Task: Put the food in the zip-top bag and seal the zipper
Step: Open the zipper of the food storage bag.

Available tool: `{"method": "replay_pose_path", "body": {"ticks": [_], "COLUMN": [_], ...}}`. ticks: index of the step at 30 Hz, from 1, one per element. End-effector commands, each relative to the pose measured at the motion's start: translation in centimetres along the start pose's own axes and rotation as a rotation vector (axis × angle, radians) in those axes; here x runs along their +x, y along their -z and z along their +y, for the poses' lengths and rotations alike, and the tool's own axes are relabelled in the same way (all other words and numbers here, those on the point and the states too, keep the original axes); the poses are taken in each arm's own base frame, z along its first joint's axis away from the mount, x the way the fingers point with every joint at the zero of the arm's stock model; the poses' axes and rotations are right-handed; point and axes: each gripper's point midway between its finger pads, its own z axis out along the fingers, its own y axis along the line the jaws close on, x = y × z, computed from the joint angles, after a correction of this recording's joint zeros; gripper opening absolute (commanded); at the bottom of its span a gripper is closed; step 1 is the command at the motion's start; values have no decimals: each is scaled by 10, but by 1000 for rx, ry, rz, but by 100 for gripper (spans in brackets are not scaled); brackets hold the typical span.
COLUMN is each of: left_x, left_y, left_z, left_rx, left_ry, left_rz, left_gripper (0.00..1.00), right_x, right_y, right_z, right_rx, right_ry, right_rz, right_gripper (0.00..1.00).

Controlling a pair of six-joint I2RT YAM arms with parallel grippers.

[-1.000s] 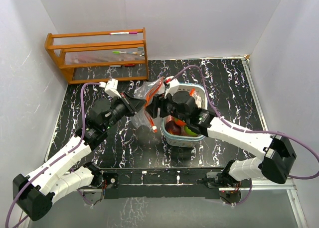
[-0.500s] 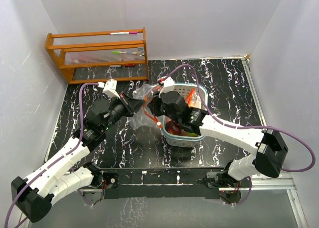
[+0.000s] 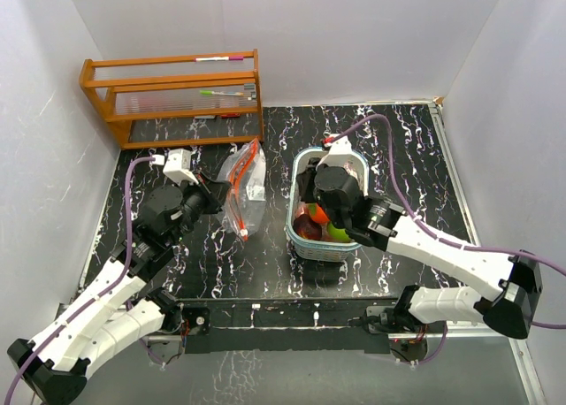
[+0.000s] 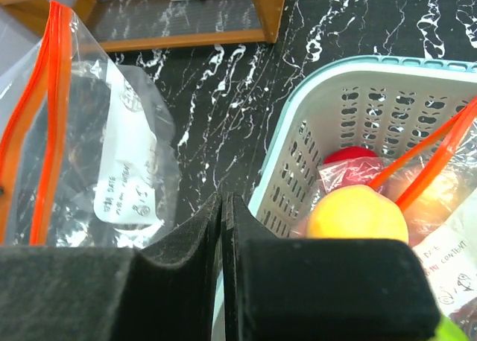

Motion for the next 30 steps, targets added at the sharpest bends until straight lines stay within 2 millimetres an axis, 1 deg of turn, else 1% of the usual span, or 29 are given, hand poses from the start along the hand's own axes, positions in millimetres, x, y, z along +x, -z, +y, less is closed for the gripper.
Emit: {"method": "replay_pose_path", "body": {"ticks": [1, 2, 3, 4, 6, 7, 8, 10, 14, 16, 23, 28, 30], "left_x": [-20, -20, -19, -18, -17, -17, -17, -18, -19, -19, -14, -13, -14], "left_y": [7, 6, 5, 4, 3, 3, 2, 3, 2, 0, -5, -8, -8], "left_z": [-2, -3, -5, -5, -8, -8, -9, -11, -12, -13, -17, -20, -21], "left_rx": [-15, -7, 1, 5, 15, 18, 22, 29, 35, 41, 61, 72, 77], "left_ry": [-34, -29, -24, -19, -12, -8, -5, 0, 1, 3, 19, 27, 31], "left_rz": [-54, -54, -53, -51, -47, -46, -46, -53, -55, -54, -45, -42, -45], "left_gripper": [0, 0, 0, 0, 0, 0, 0, 0, 0, 0, 0, 0, 0], "right_x": [-10, -12, -13, -15, -19, -22, -22, -24, -14, -11, -5, 6, 14], "right_y": [5, 5, 4, 4, 5, 4, 5, 2, -2, -2, -7, -17, -24], "right_z": [4, 15, 27, 40, 65, 75, 83, 97, 119, 126, 138, 144, 142], "right_rx": [-36, -85, -143, -203, -324, -367, -407, -466, -553, -585, -570, -537, -500], "right_ry": [28, 45, 61, 71, 69, 60, 52, 33, 30, 24, 31, 59, 70], "right_rz": [-26, -20, -11, -10, -25, -39, -47, -59, -11, 3, 29, 65, 88], "right_gripper": [9, 19, 35, 45, 57, 62, 64, 65, 66, 66, 65, 64, 63]}}
